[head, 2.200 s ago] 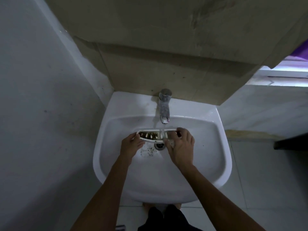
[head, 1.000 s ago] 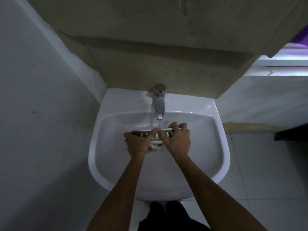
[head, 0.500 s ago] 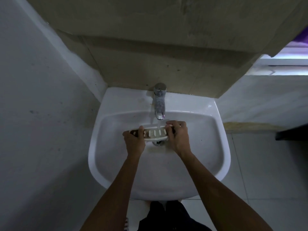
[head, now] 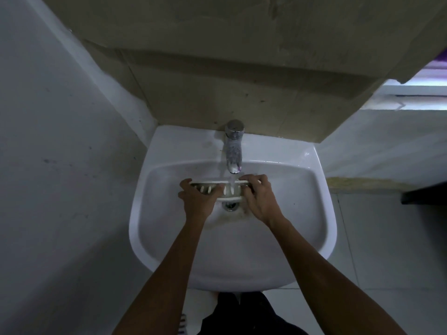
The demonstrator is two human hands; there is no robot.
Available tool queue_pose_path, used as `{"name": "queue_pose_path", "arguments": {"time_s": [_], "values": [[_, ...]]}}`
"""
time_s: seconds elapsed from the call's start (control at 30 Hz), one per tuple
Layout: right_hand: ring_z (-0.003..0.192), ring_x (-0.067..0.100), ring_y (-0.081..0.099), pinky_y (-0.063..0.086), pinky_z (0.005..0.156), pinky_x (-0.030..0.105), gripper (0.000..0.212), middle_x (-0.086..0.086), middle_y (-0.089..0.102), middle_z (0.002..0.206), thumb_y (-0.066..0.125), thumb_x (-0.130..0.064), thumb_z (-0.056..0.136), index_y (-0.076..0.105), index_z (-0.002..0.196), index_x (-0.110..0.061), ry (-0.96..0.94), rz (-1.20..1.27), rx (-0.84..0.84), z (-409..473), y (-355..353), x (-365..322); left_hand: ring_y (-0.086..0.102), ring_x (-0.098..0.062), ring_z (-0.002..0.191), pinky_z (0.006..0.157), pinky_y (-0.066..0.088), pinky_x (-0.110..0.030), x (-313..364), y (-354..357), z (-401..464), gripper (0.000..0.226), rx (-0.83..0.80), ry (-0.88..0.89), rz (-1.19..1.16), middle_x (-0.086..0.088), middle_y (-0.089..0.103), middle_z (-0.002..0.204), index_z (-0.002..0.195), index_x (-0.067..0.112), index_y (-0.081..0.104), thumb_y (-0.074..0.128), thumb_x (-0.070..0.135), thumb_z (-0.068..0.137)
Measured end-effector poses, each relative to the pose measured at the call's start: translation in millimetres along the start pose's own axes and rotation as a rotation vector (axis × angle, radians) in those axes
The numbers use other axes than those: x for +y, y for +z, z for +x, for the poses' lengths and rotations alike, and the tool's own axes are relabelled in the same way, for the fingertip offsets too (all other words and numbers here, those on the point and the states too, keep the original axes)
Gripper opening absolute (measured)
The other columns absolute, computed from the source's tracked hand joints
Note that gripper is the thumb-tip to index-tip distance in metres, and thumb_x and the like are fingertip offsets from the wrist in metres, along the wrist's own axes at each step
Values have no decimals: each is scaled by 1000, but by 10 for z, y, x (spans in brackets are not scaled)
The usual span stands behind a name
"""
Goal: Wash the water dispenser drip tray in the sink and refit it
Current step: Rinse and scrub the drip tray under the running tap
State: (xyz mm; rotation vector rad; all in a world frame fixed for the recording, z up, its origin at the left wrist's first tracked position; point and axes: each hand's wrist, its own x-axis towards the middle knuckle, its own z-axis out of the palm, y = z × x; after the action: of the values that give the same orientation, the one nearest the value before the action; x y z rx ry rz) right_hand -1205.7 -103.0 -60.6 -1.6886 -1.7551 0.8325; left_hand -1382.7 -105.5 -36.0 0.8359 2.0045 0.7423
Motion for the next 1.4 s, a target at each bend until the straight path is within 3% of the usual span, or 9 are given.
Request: {"name": "queue_pose_path", "arguments": {"time_s": [0.13, 0.27, 0.5, 0.7, 0.93, 1.03, 1.13, 1.23, 1.4], "values": [[105, 21, 51, 53, 84, 32, 33, 7, 51, 119, 66, -42, 88, 64, 117, -26, 75, -44, 19, -17, -2, -23, 44, -20, 94, 82, 39, -21, 45, 15, -24, 89, -49, 21, 25, -23, 32, 135, 136, 13, 28, 84, 33, 70], [104, 27, 53, 53, 77, 35, 27, 8, 54, 113, 65, -38, 85, 67, 109, -25, 110, -58, 83, 11, 24, -43, 38, -17, 91, 81, 37, -21, 60, 41, -81, 88, -60, 20, 47, -23, 31, 134, 136, 12, 27, 84, 24, 70], [105, 30, 49, 54, 83, 40, 38, 9, 47, 118, 77, -30, 76, 64, 111, -22, 136, -92, -36, 90, -3, -132, 49, -37, 107, 85, 47, -32, 60, 58, -105, 81, 25, 1, 52, -24, 33, 127, 125, 8, 29, 83, 26, 67], [105, 30, 49, 53, 80, 41, 38, 7, 47, 119, 75, -35, 79, 61, 113, -25, 185, -160, -78, 150, -28, -166, 53, -36, 103, 86, 49, -38, 111, 72, -159, 81, 70, 0, 68, -22, 36, 126, 123, 7, 33, 85, 29, 65], [102, 32, 52, 55, 81, 46, 31, 8, 48, 115, 67, -33, 88, 60, 118, -28, 111, -111, -49, 99, -54, -89, 47, -24, 90, 81, 45, -26, 142, -42, 38, 84, -85, 101, 108, -20, 29, 128, 133, 11, 29, 84, 26, 71], [104, 31, 51, 54, 82, 44, 30, 7, 47, 118, 62, -41, 91, 60, 118, -28, 109, -125, -54, 98, -64, -125, 46, -25, 100, 83, 47, -27, 86, -56, 66, 82, -108, 104, 114, -22, 28, 130, 132, 9, 27, 82, 26, 73], [103, 27, 49, 55, 79, 40, 42, 5, 46, 118, 65, -58, 82, 61, 112, -30, 134, -151, -30, 92, -65, -186, 47, -29, 110, 87, 46, -27, 31, -40, 56, 81, -115, 85, 112, -22, 29, 130, 131, 9, 28, 81, 30, 74], [106, 24, 47, 56, 77, 40, 50, 2, 44, 120, 69, -63, 75, 59, 112, -31, 204, -238, -39, 110, -90, -240, 54, -29, 107, 91, 50, -32, 2, -22, 31, 82, -143, 40, 84, -19, 28, 132, 131, 14, 28, 79, 43, 74], [106, 27, 47, 56, 74, 41, 62, 5, 42, 122, 69, -69, 72, 54, 116, -28, 265, -369, -32, 124, -54, -340, 43, -17, 97, 82, 40, -20, 43, -3, -55, 90, -121, 37, 81, -19, 26, 135, 134, 11, 27, 84, 39, 70]]}}
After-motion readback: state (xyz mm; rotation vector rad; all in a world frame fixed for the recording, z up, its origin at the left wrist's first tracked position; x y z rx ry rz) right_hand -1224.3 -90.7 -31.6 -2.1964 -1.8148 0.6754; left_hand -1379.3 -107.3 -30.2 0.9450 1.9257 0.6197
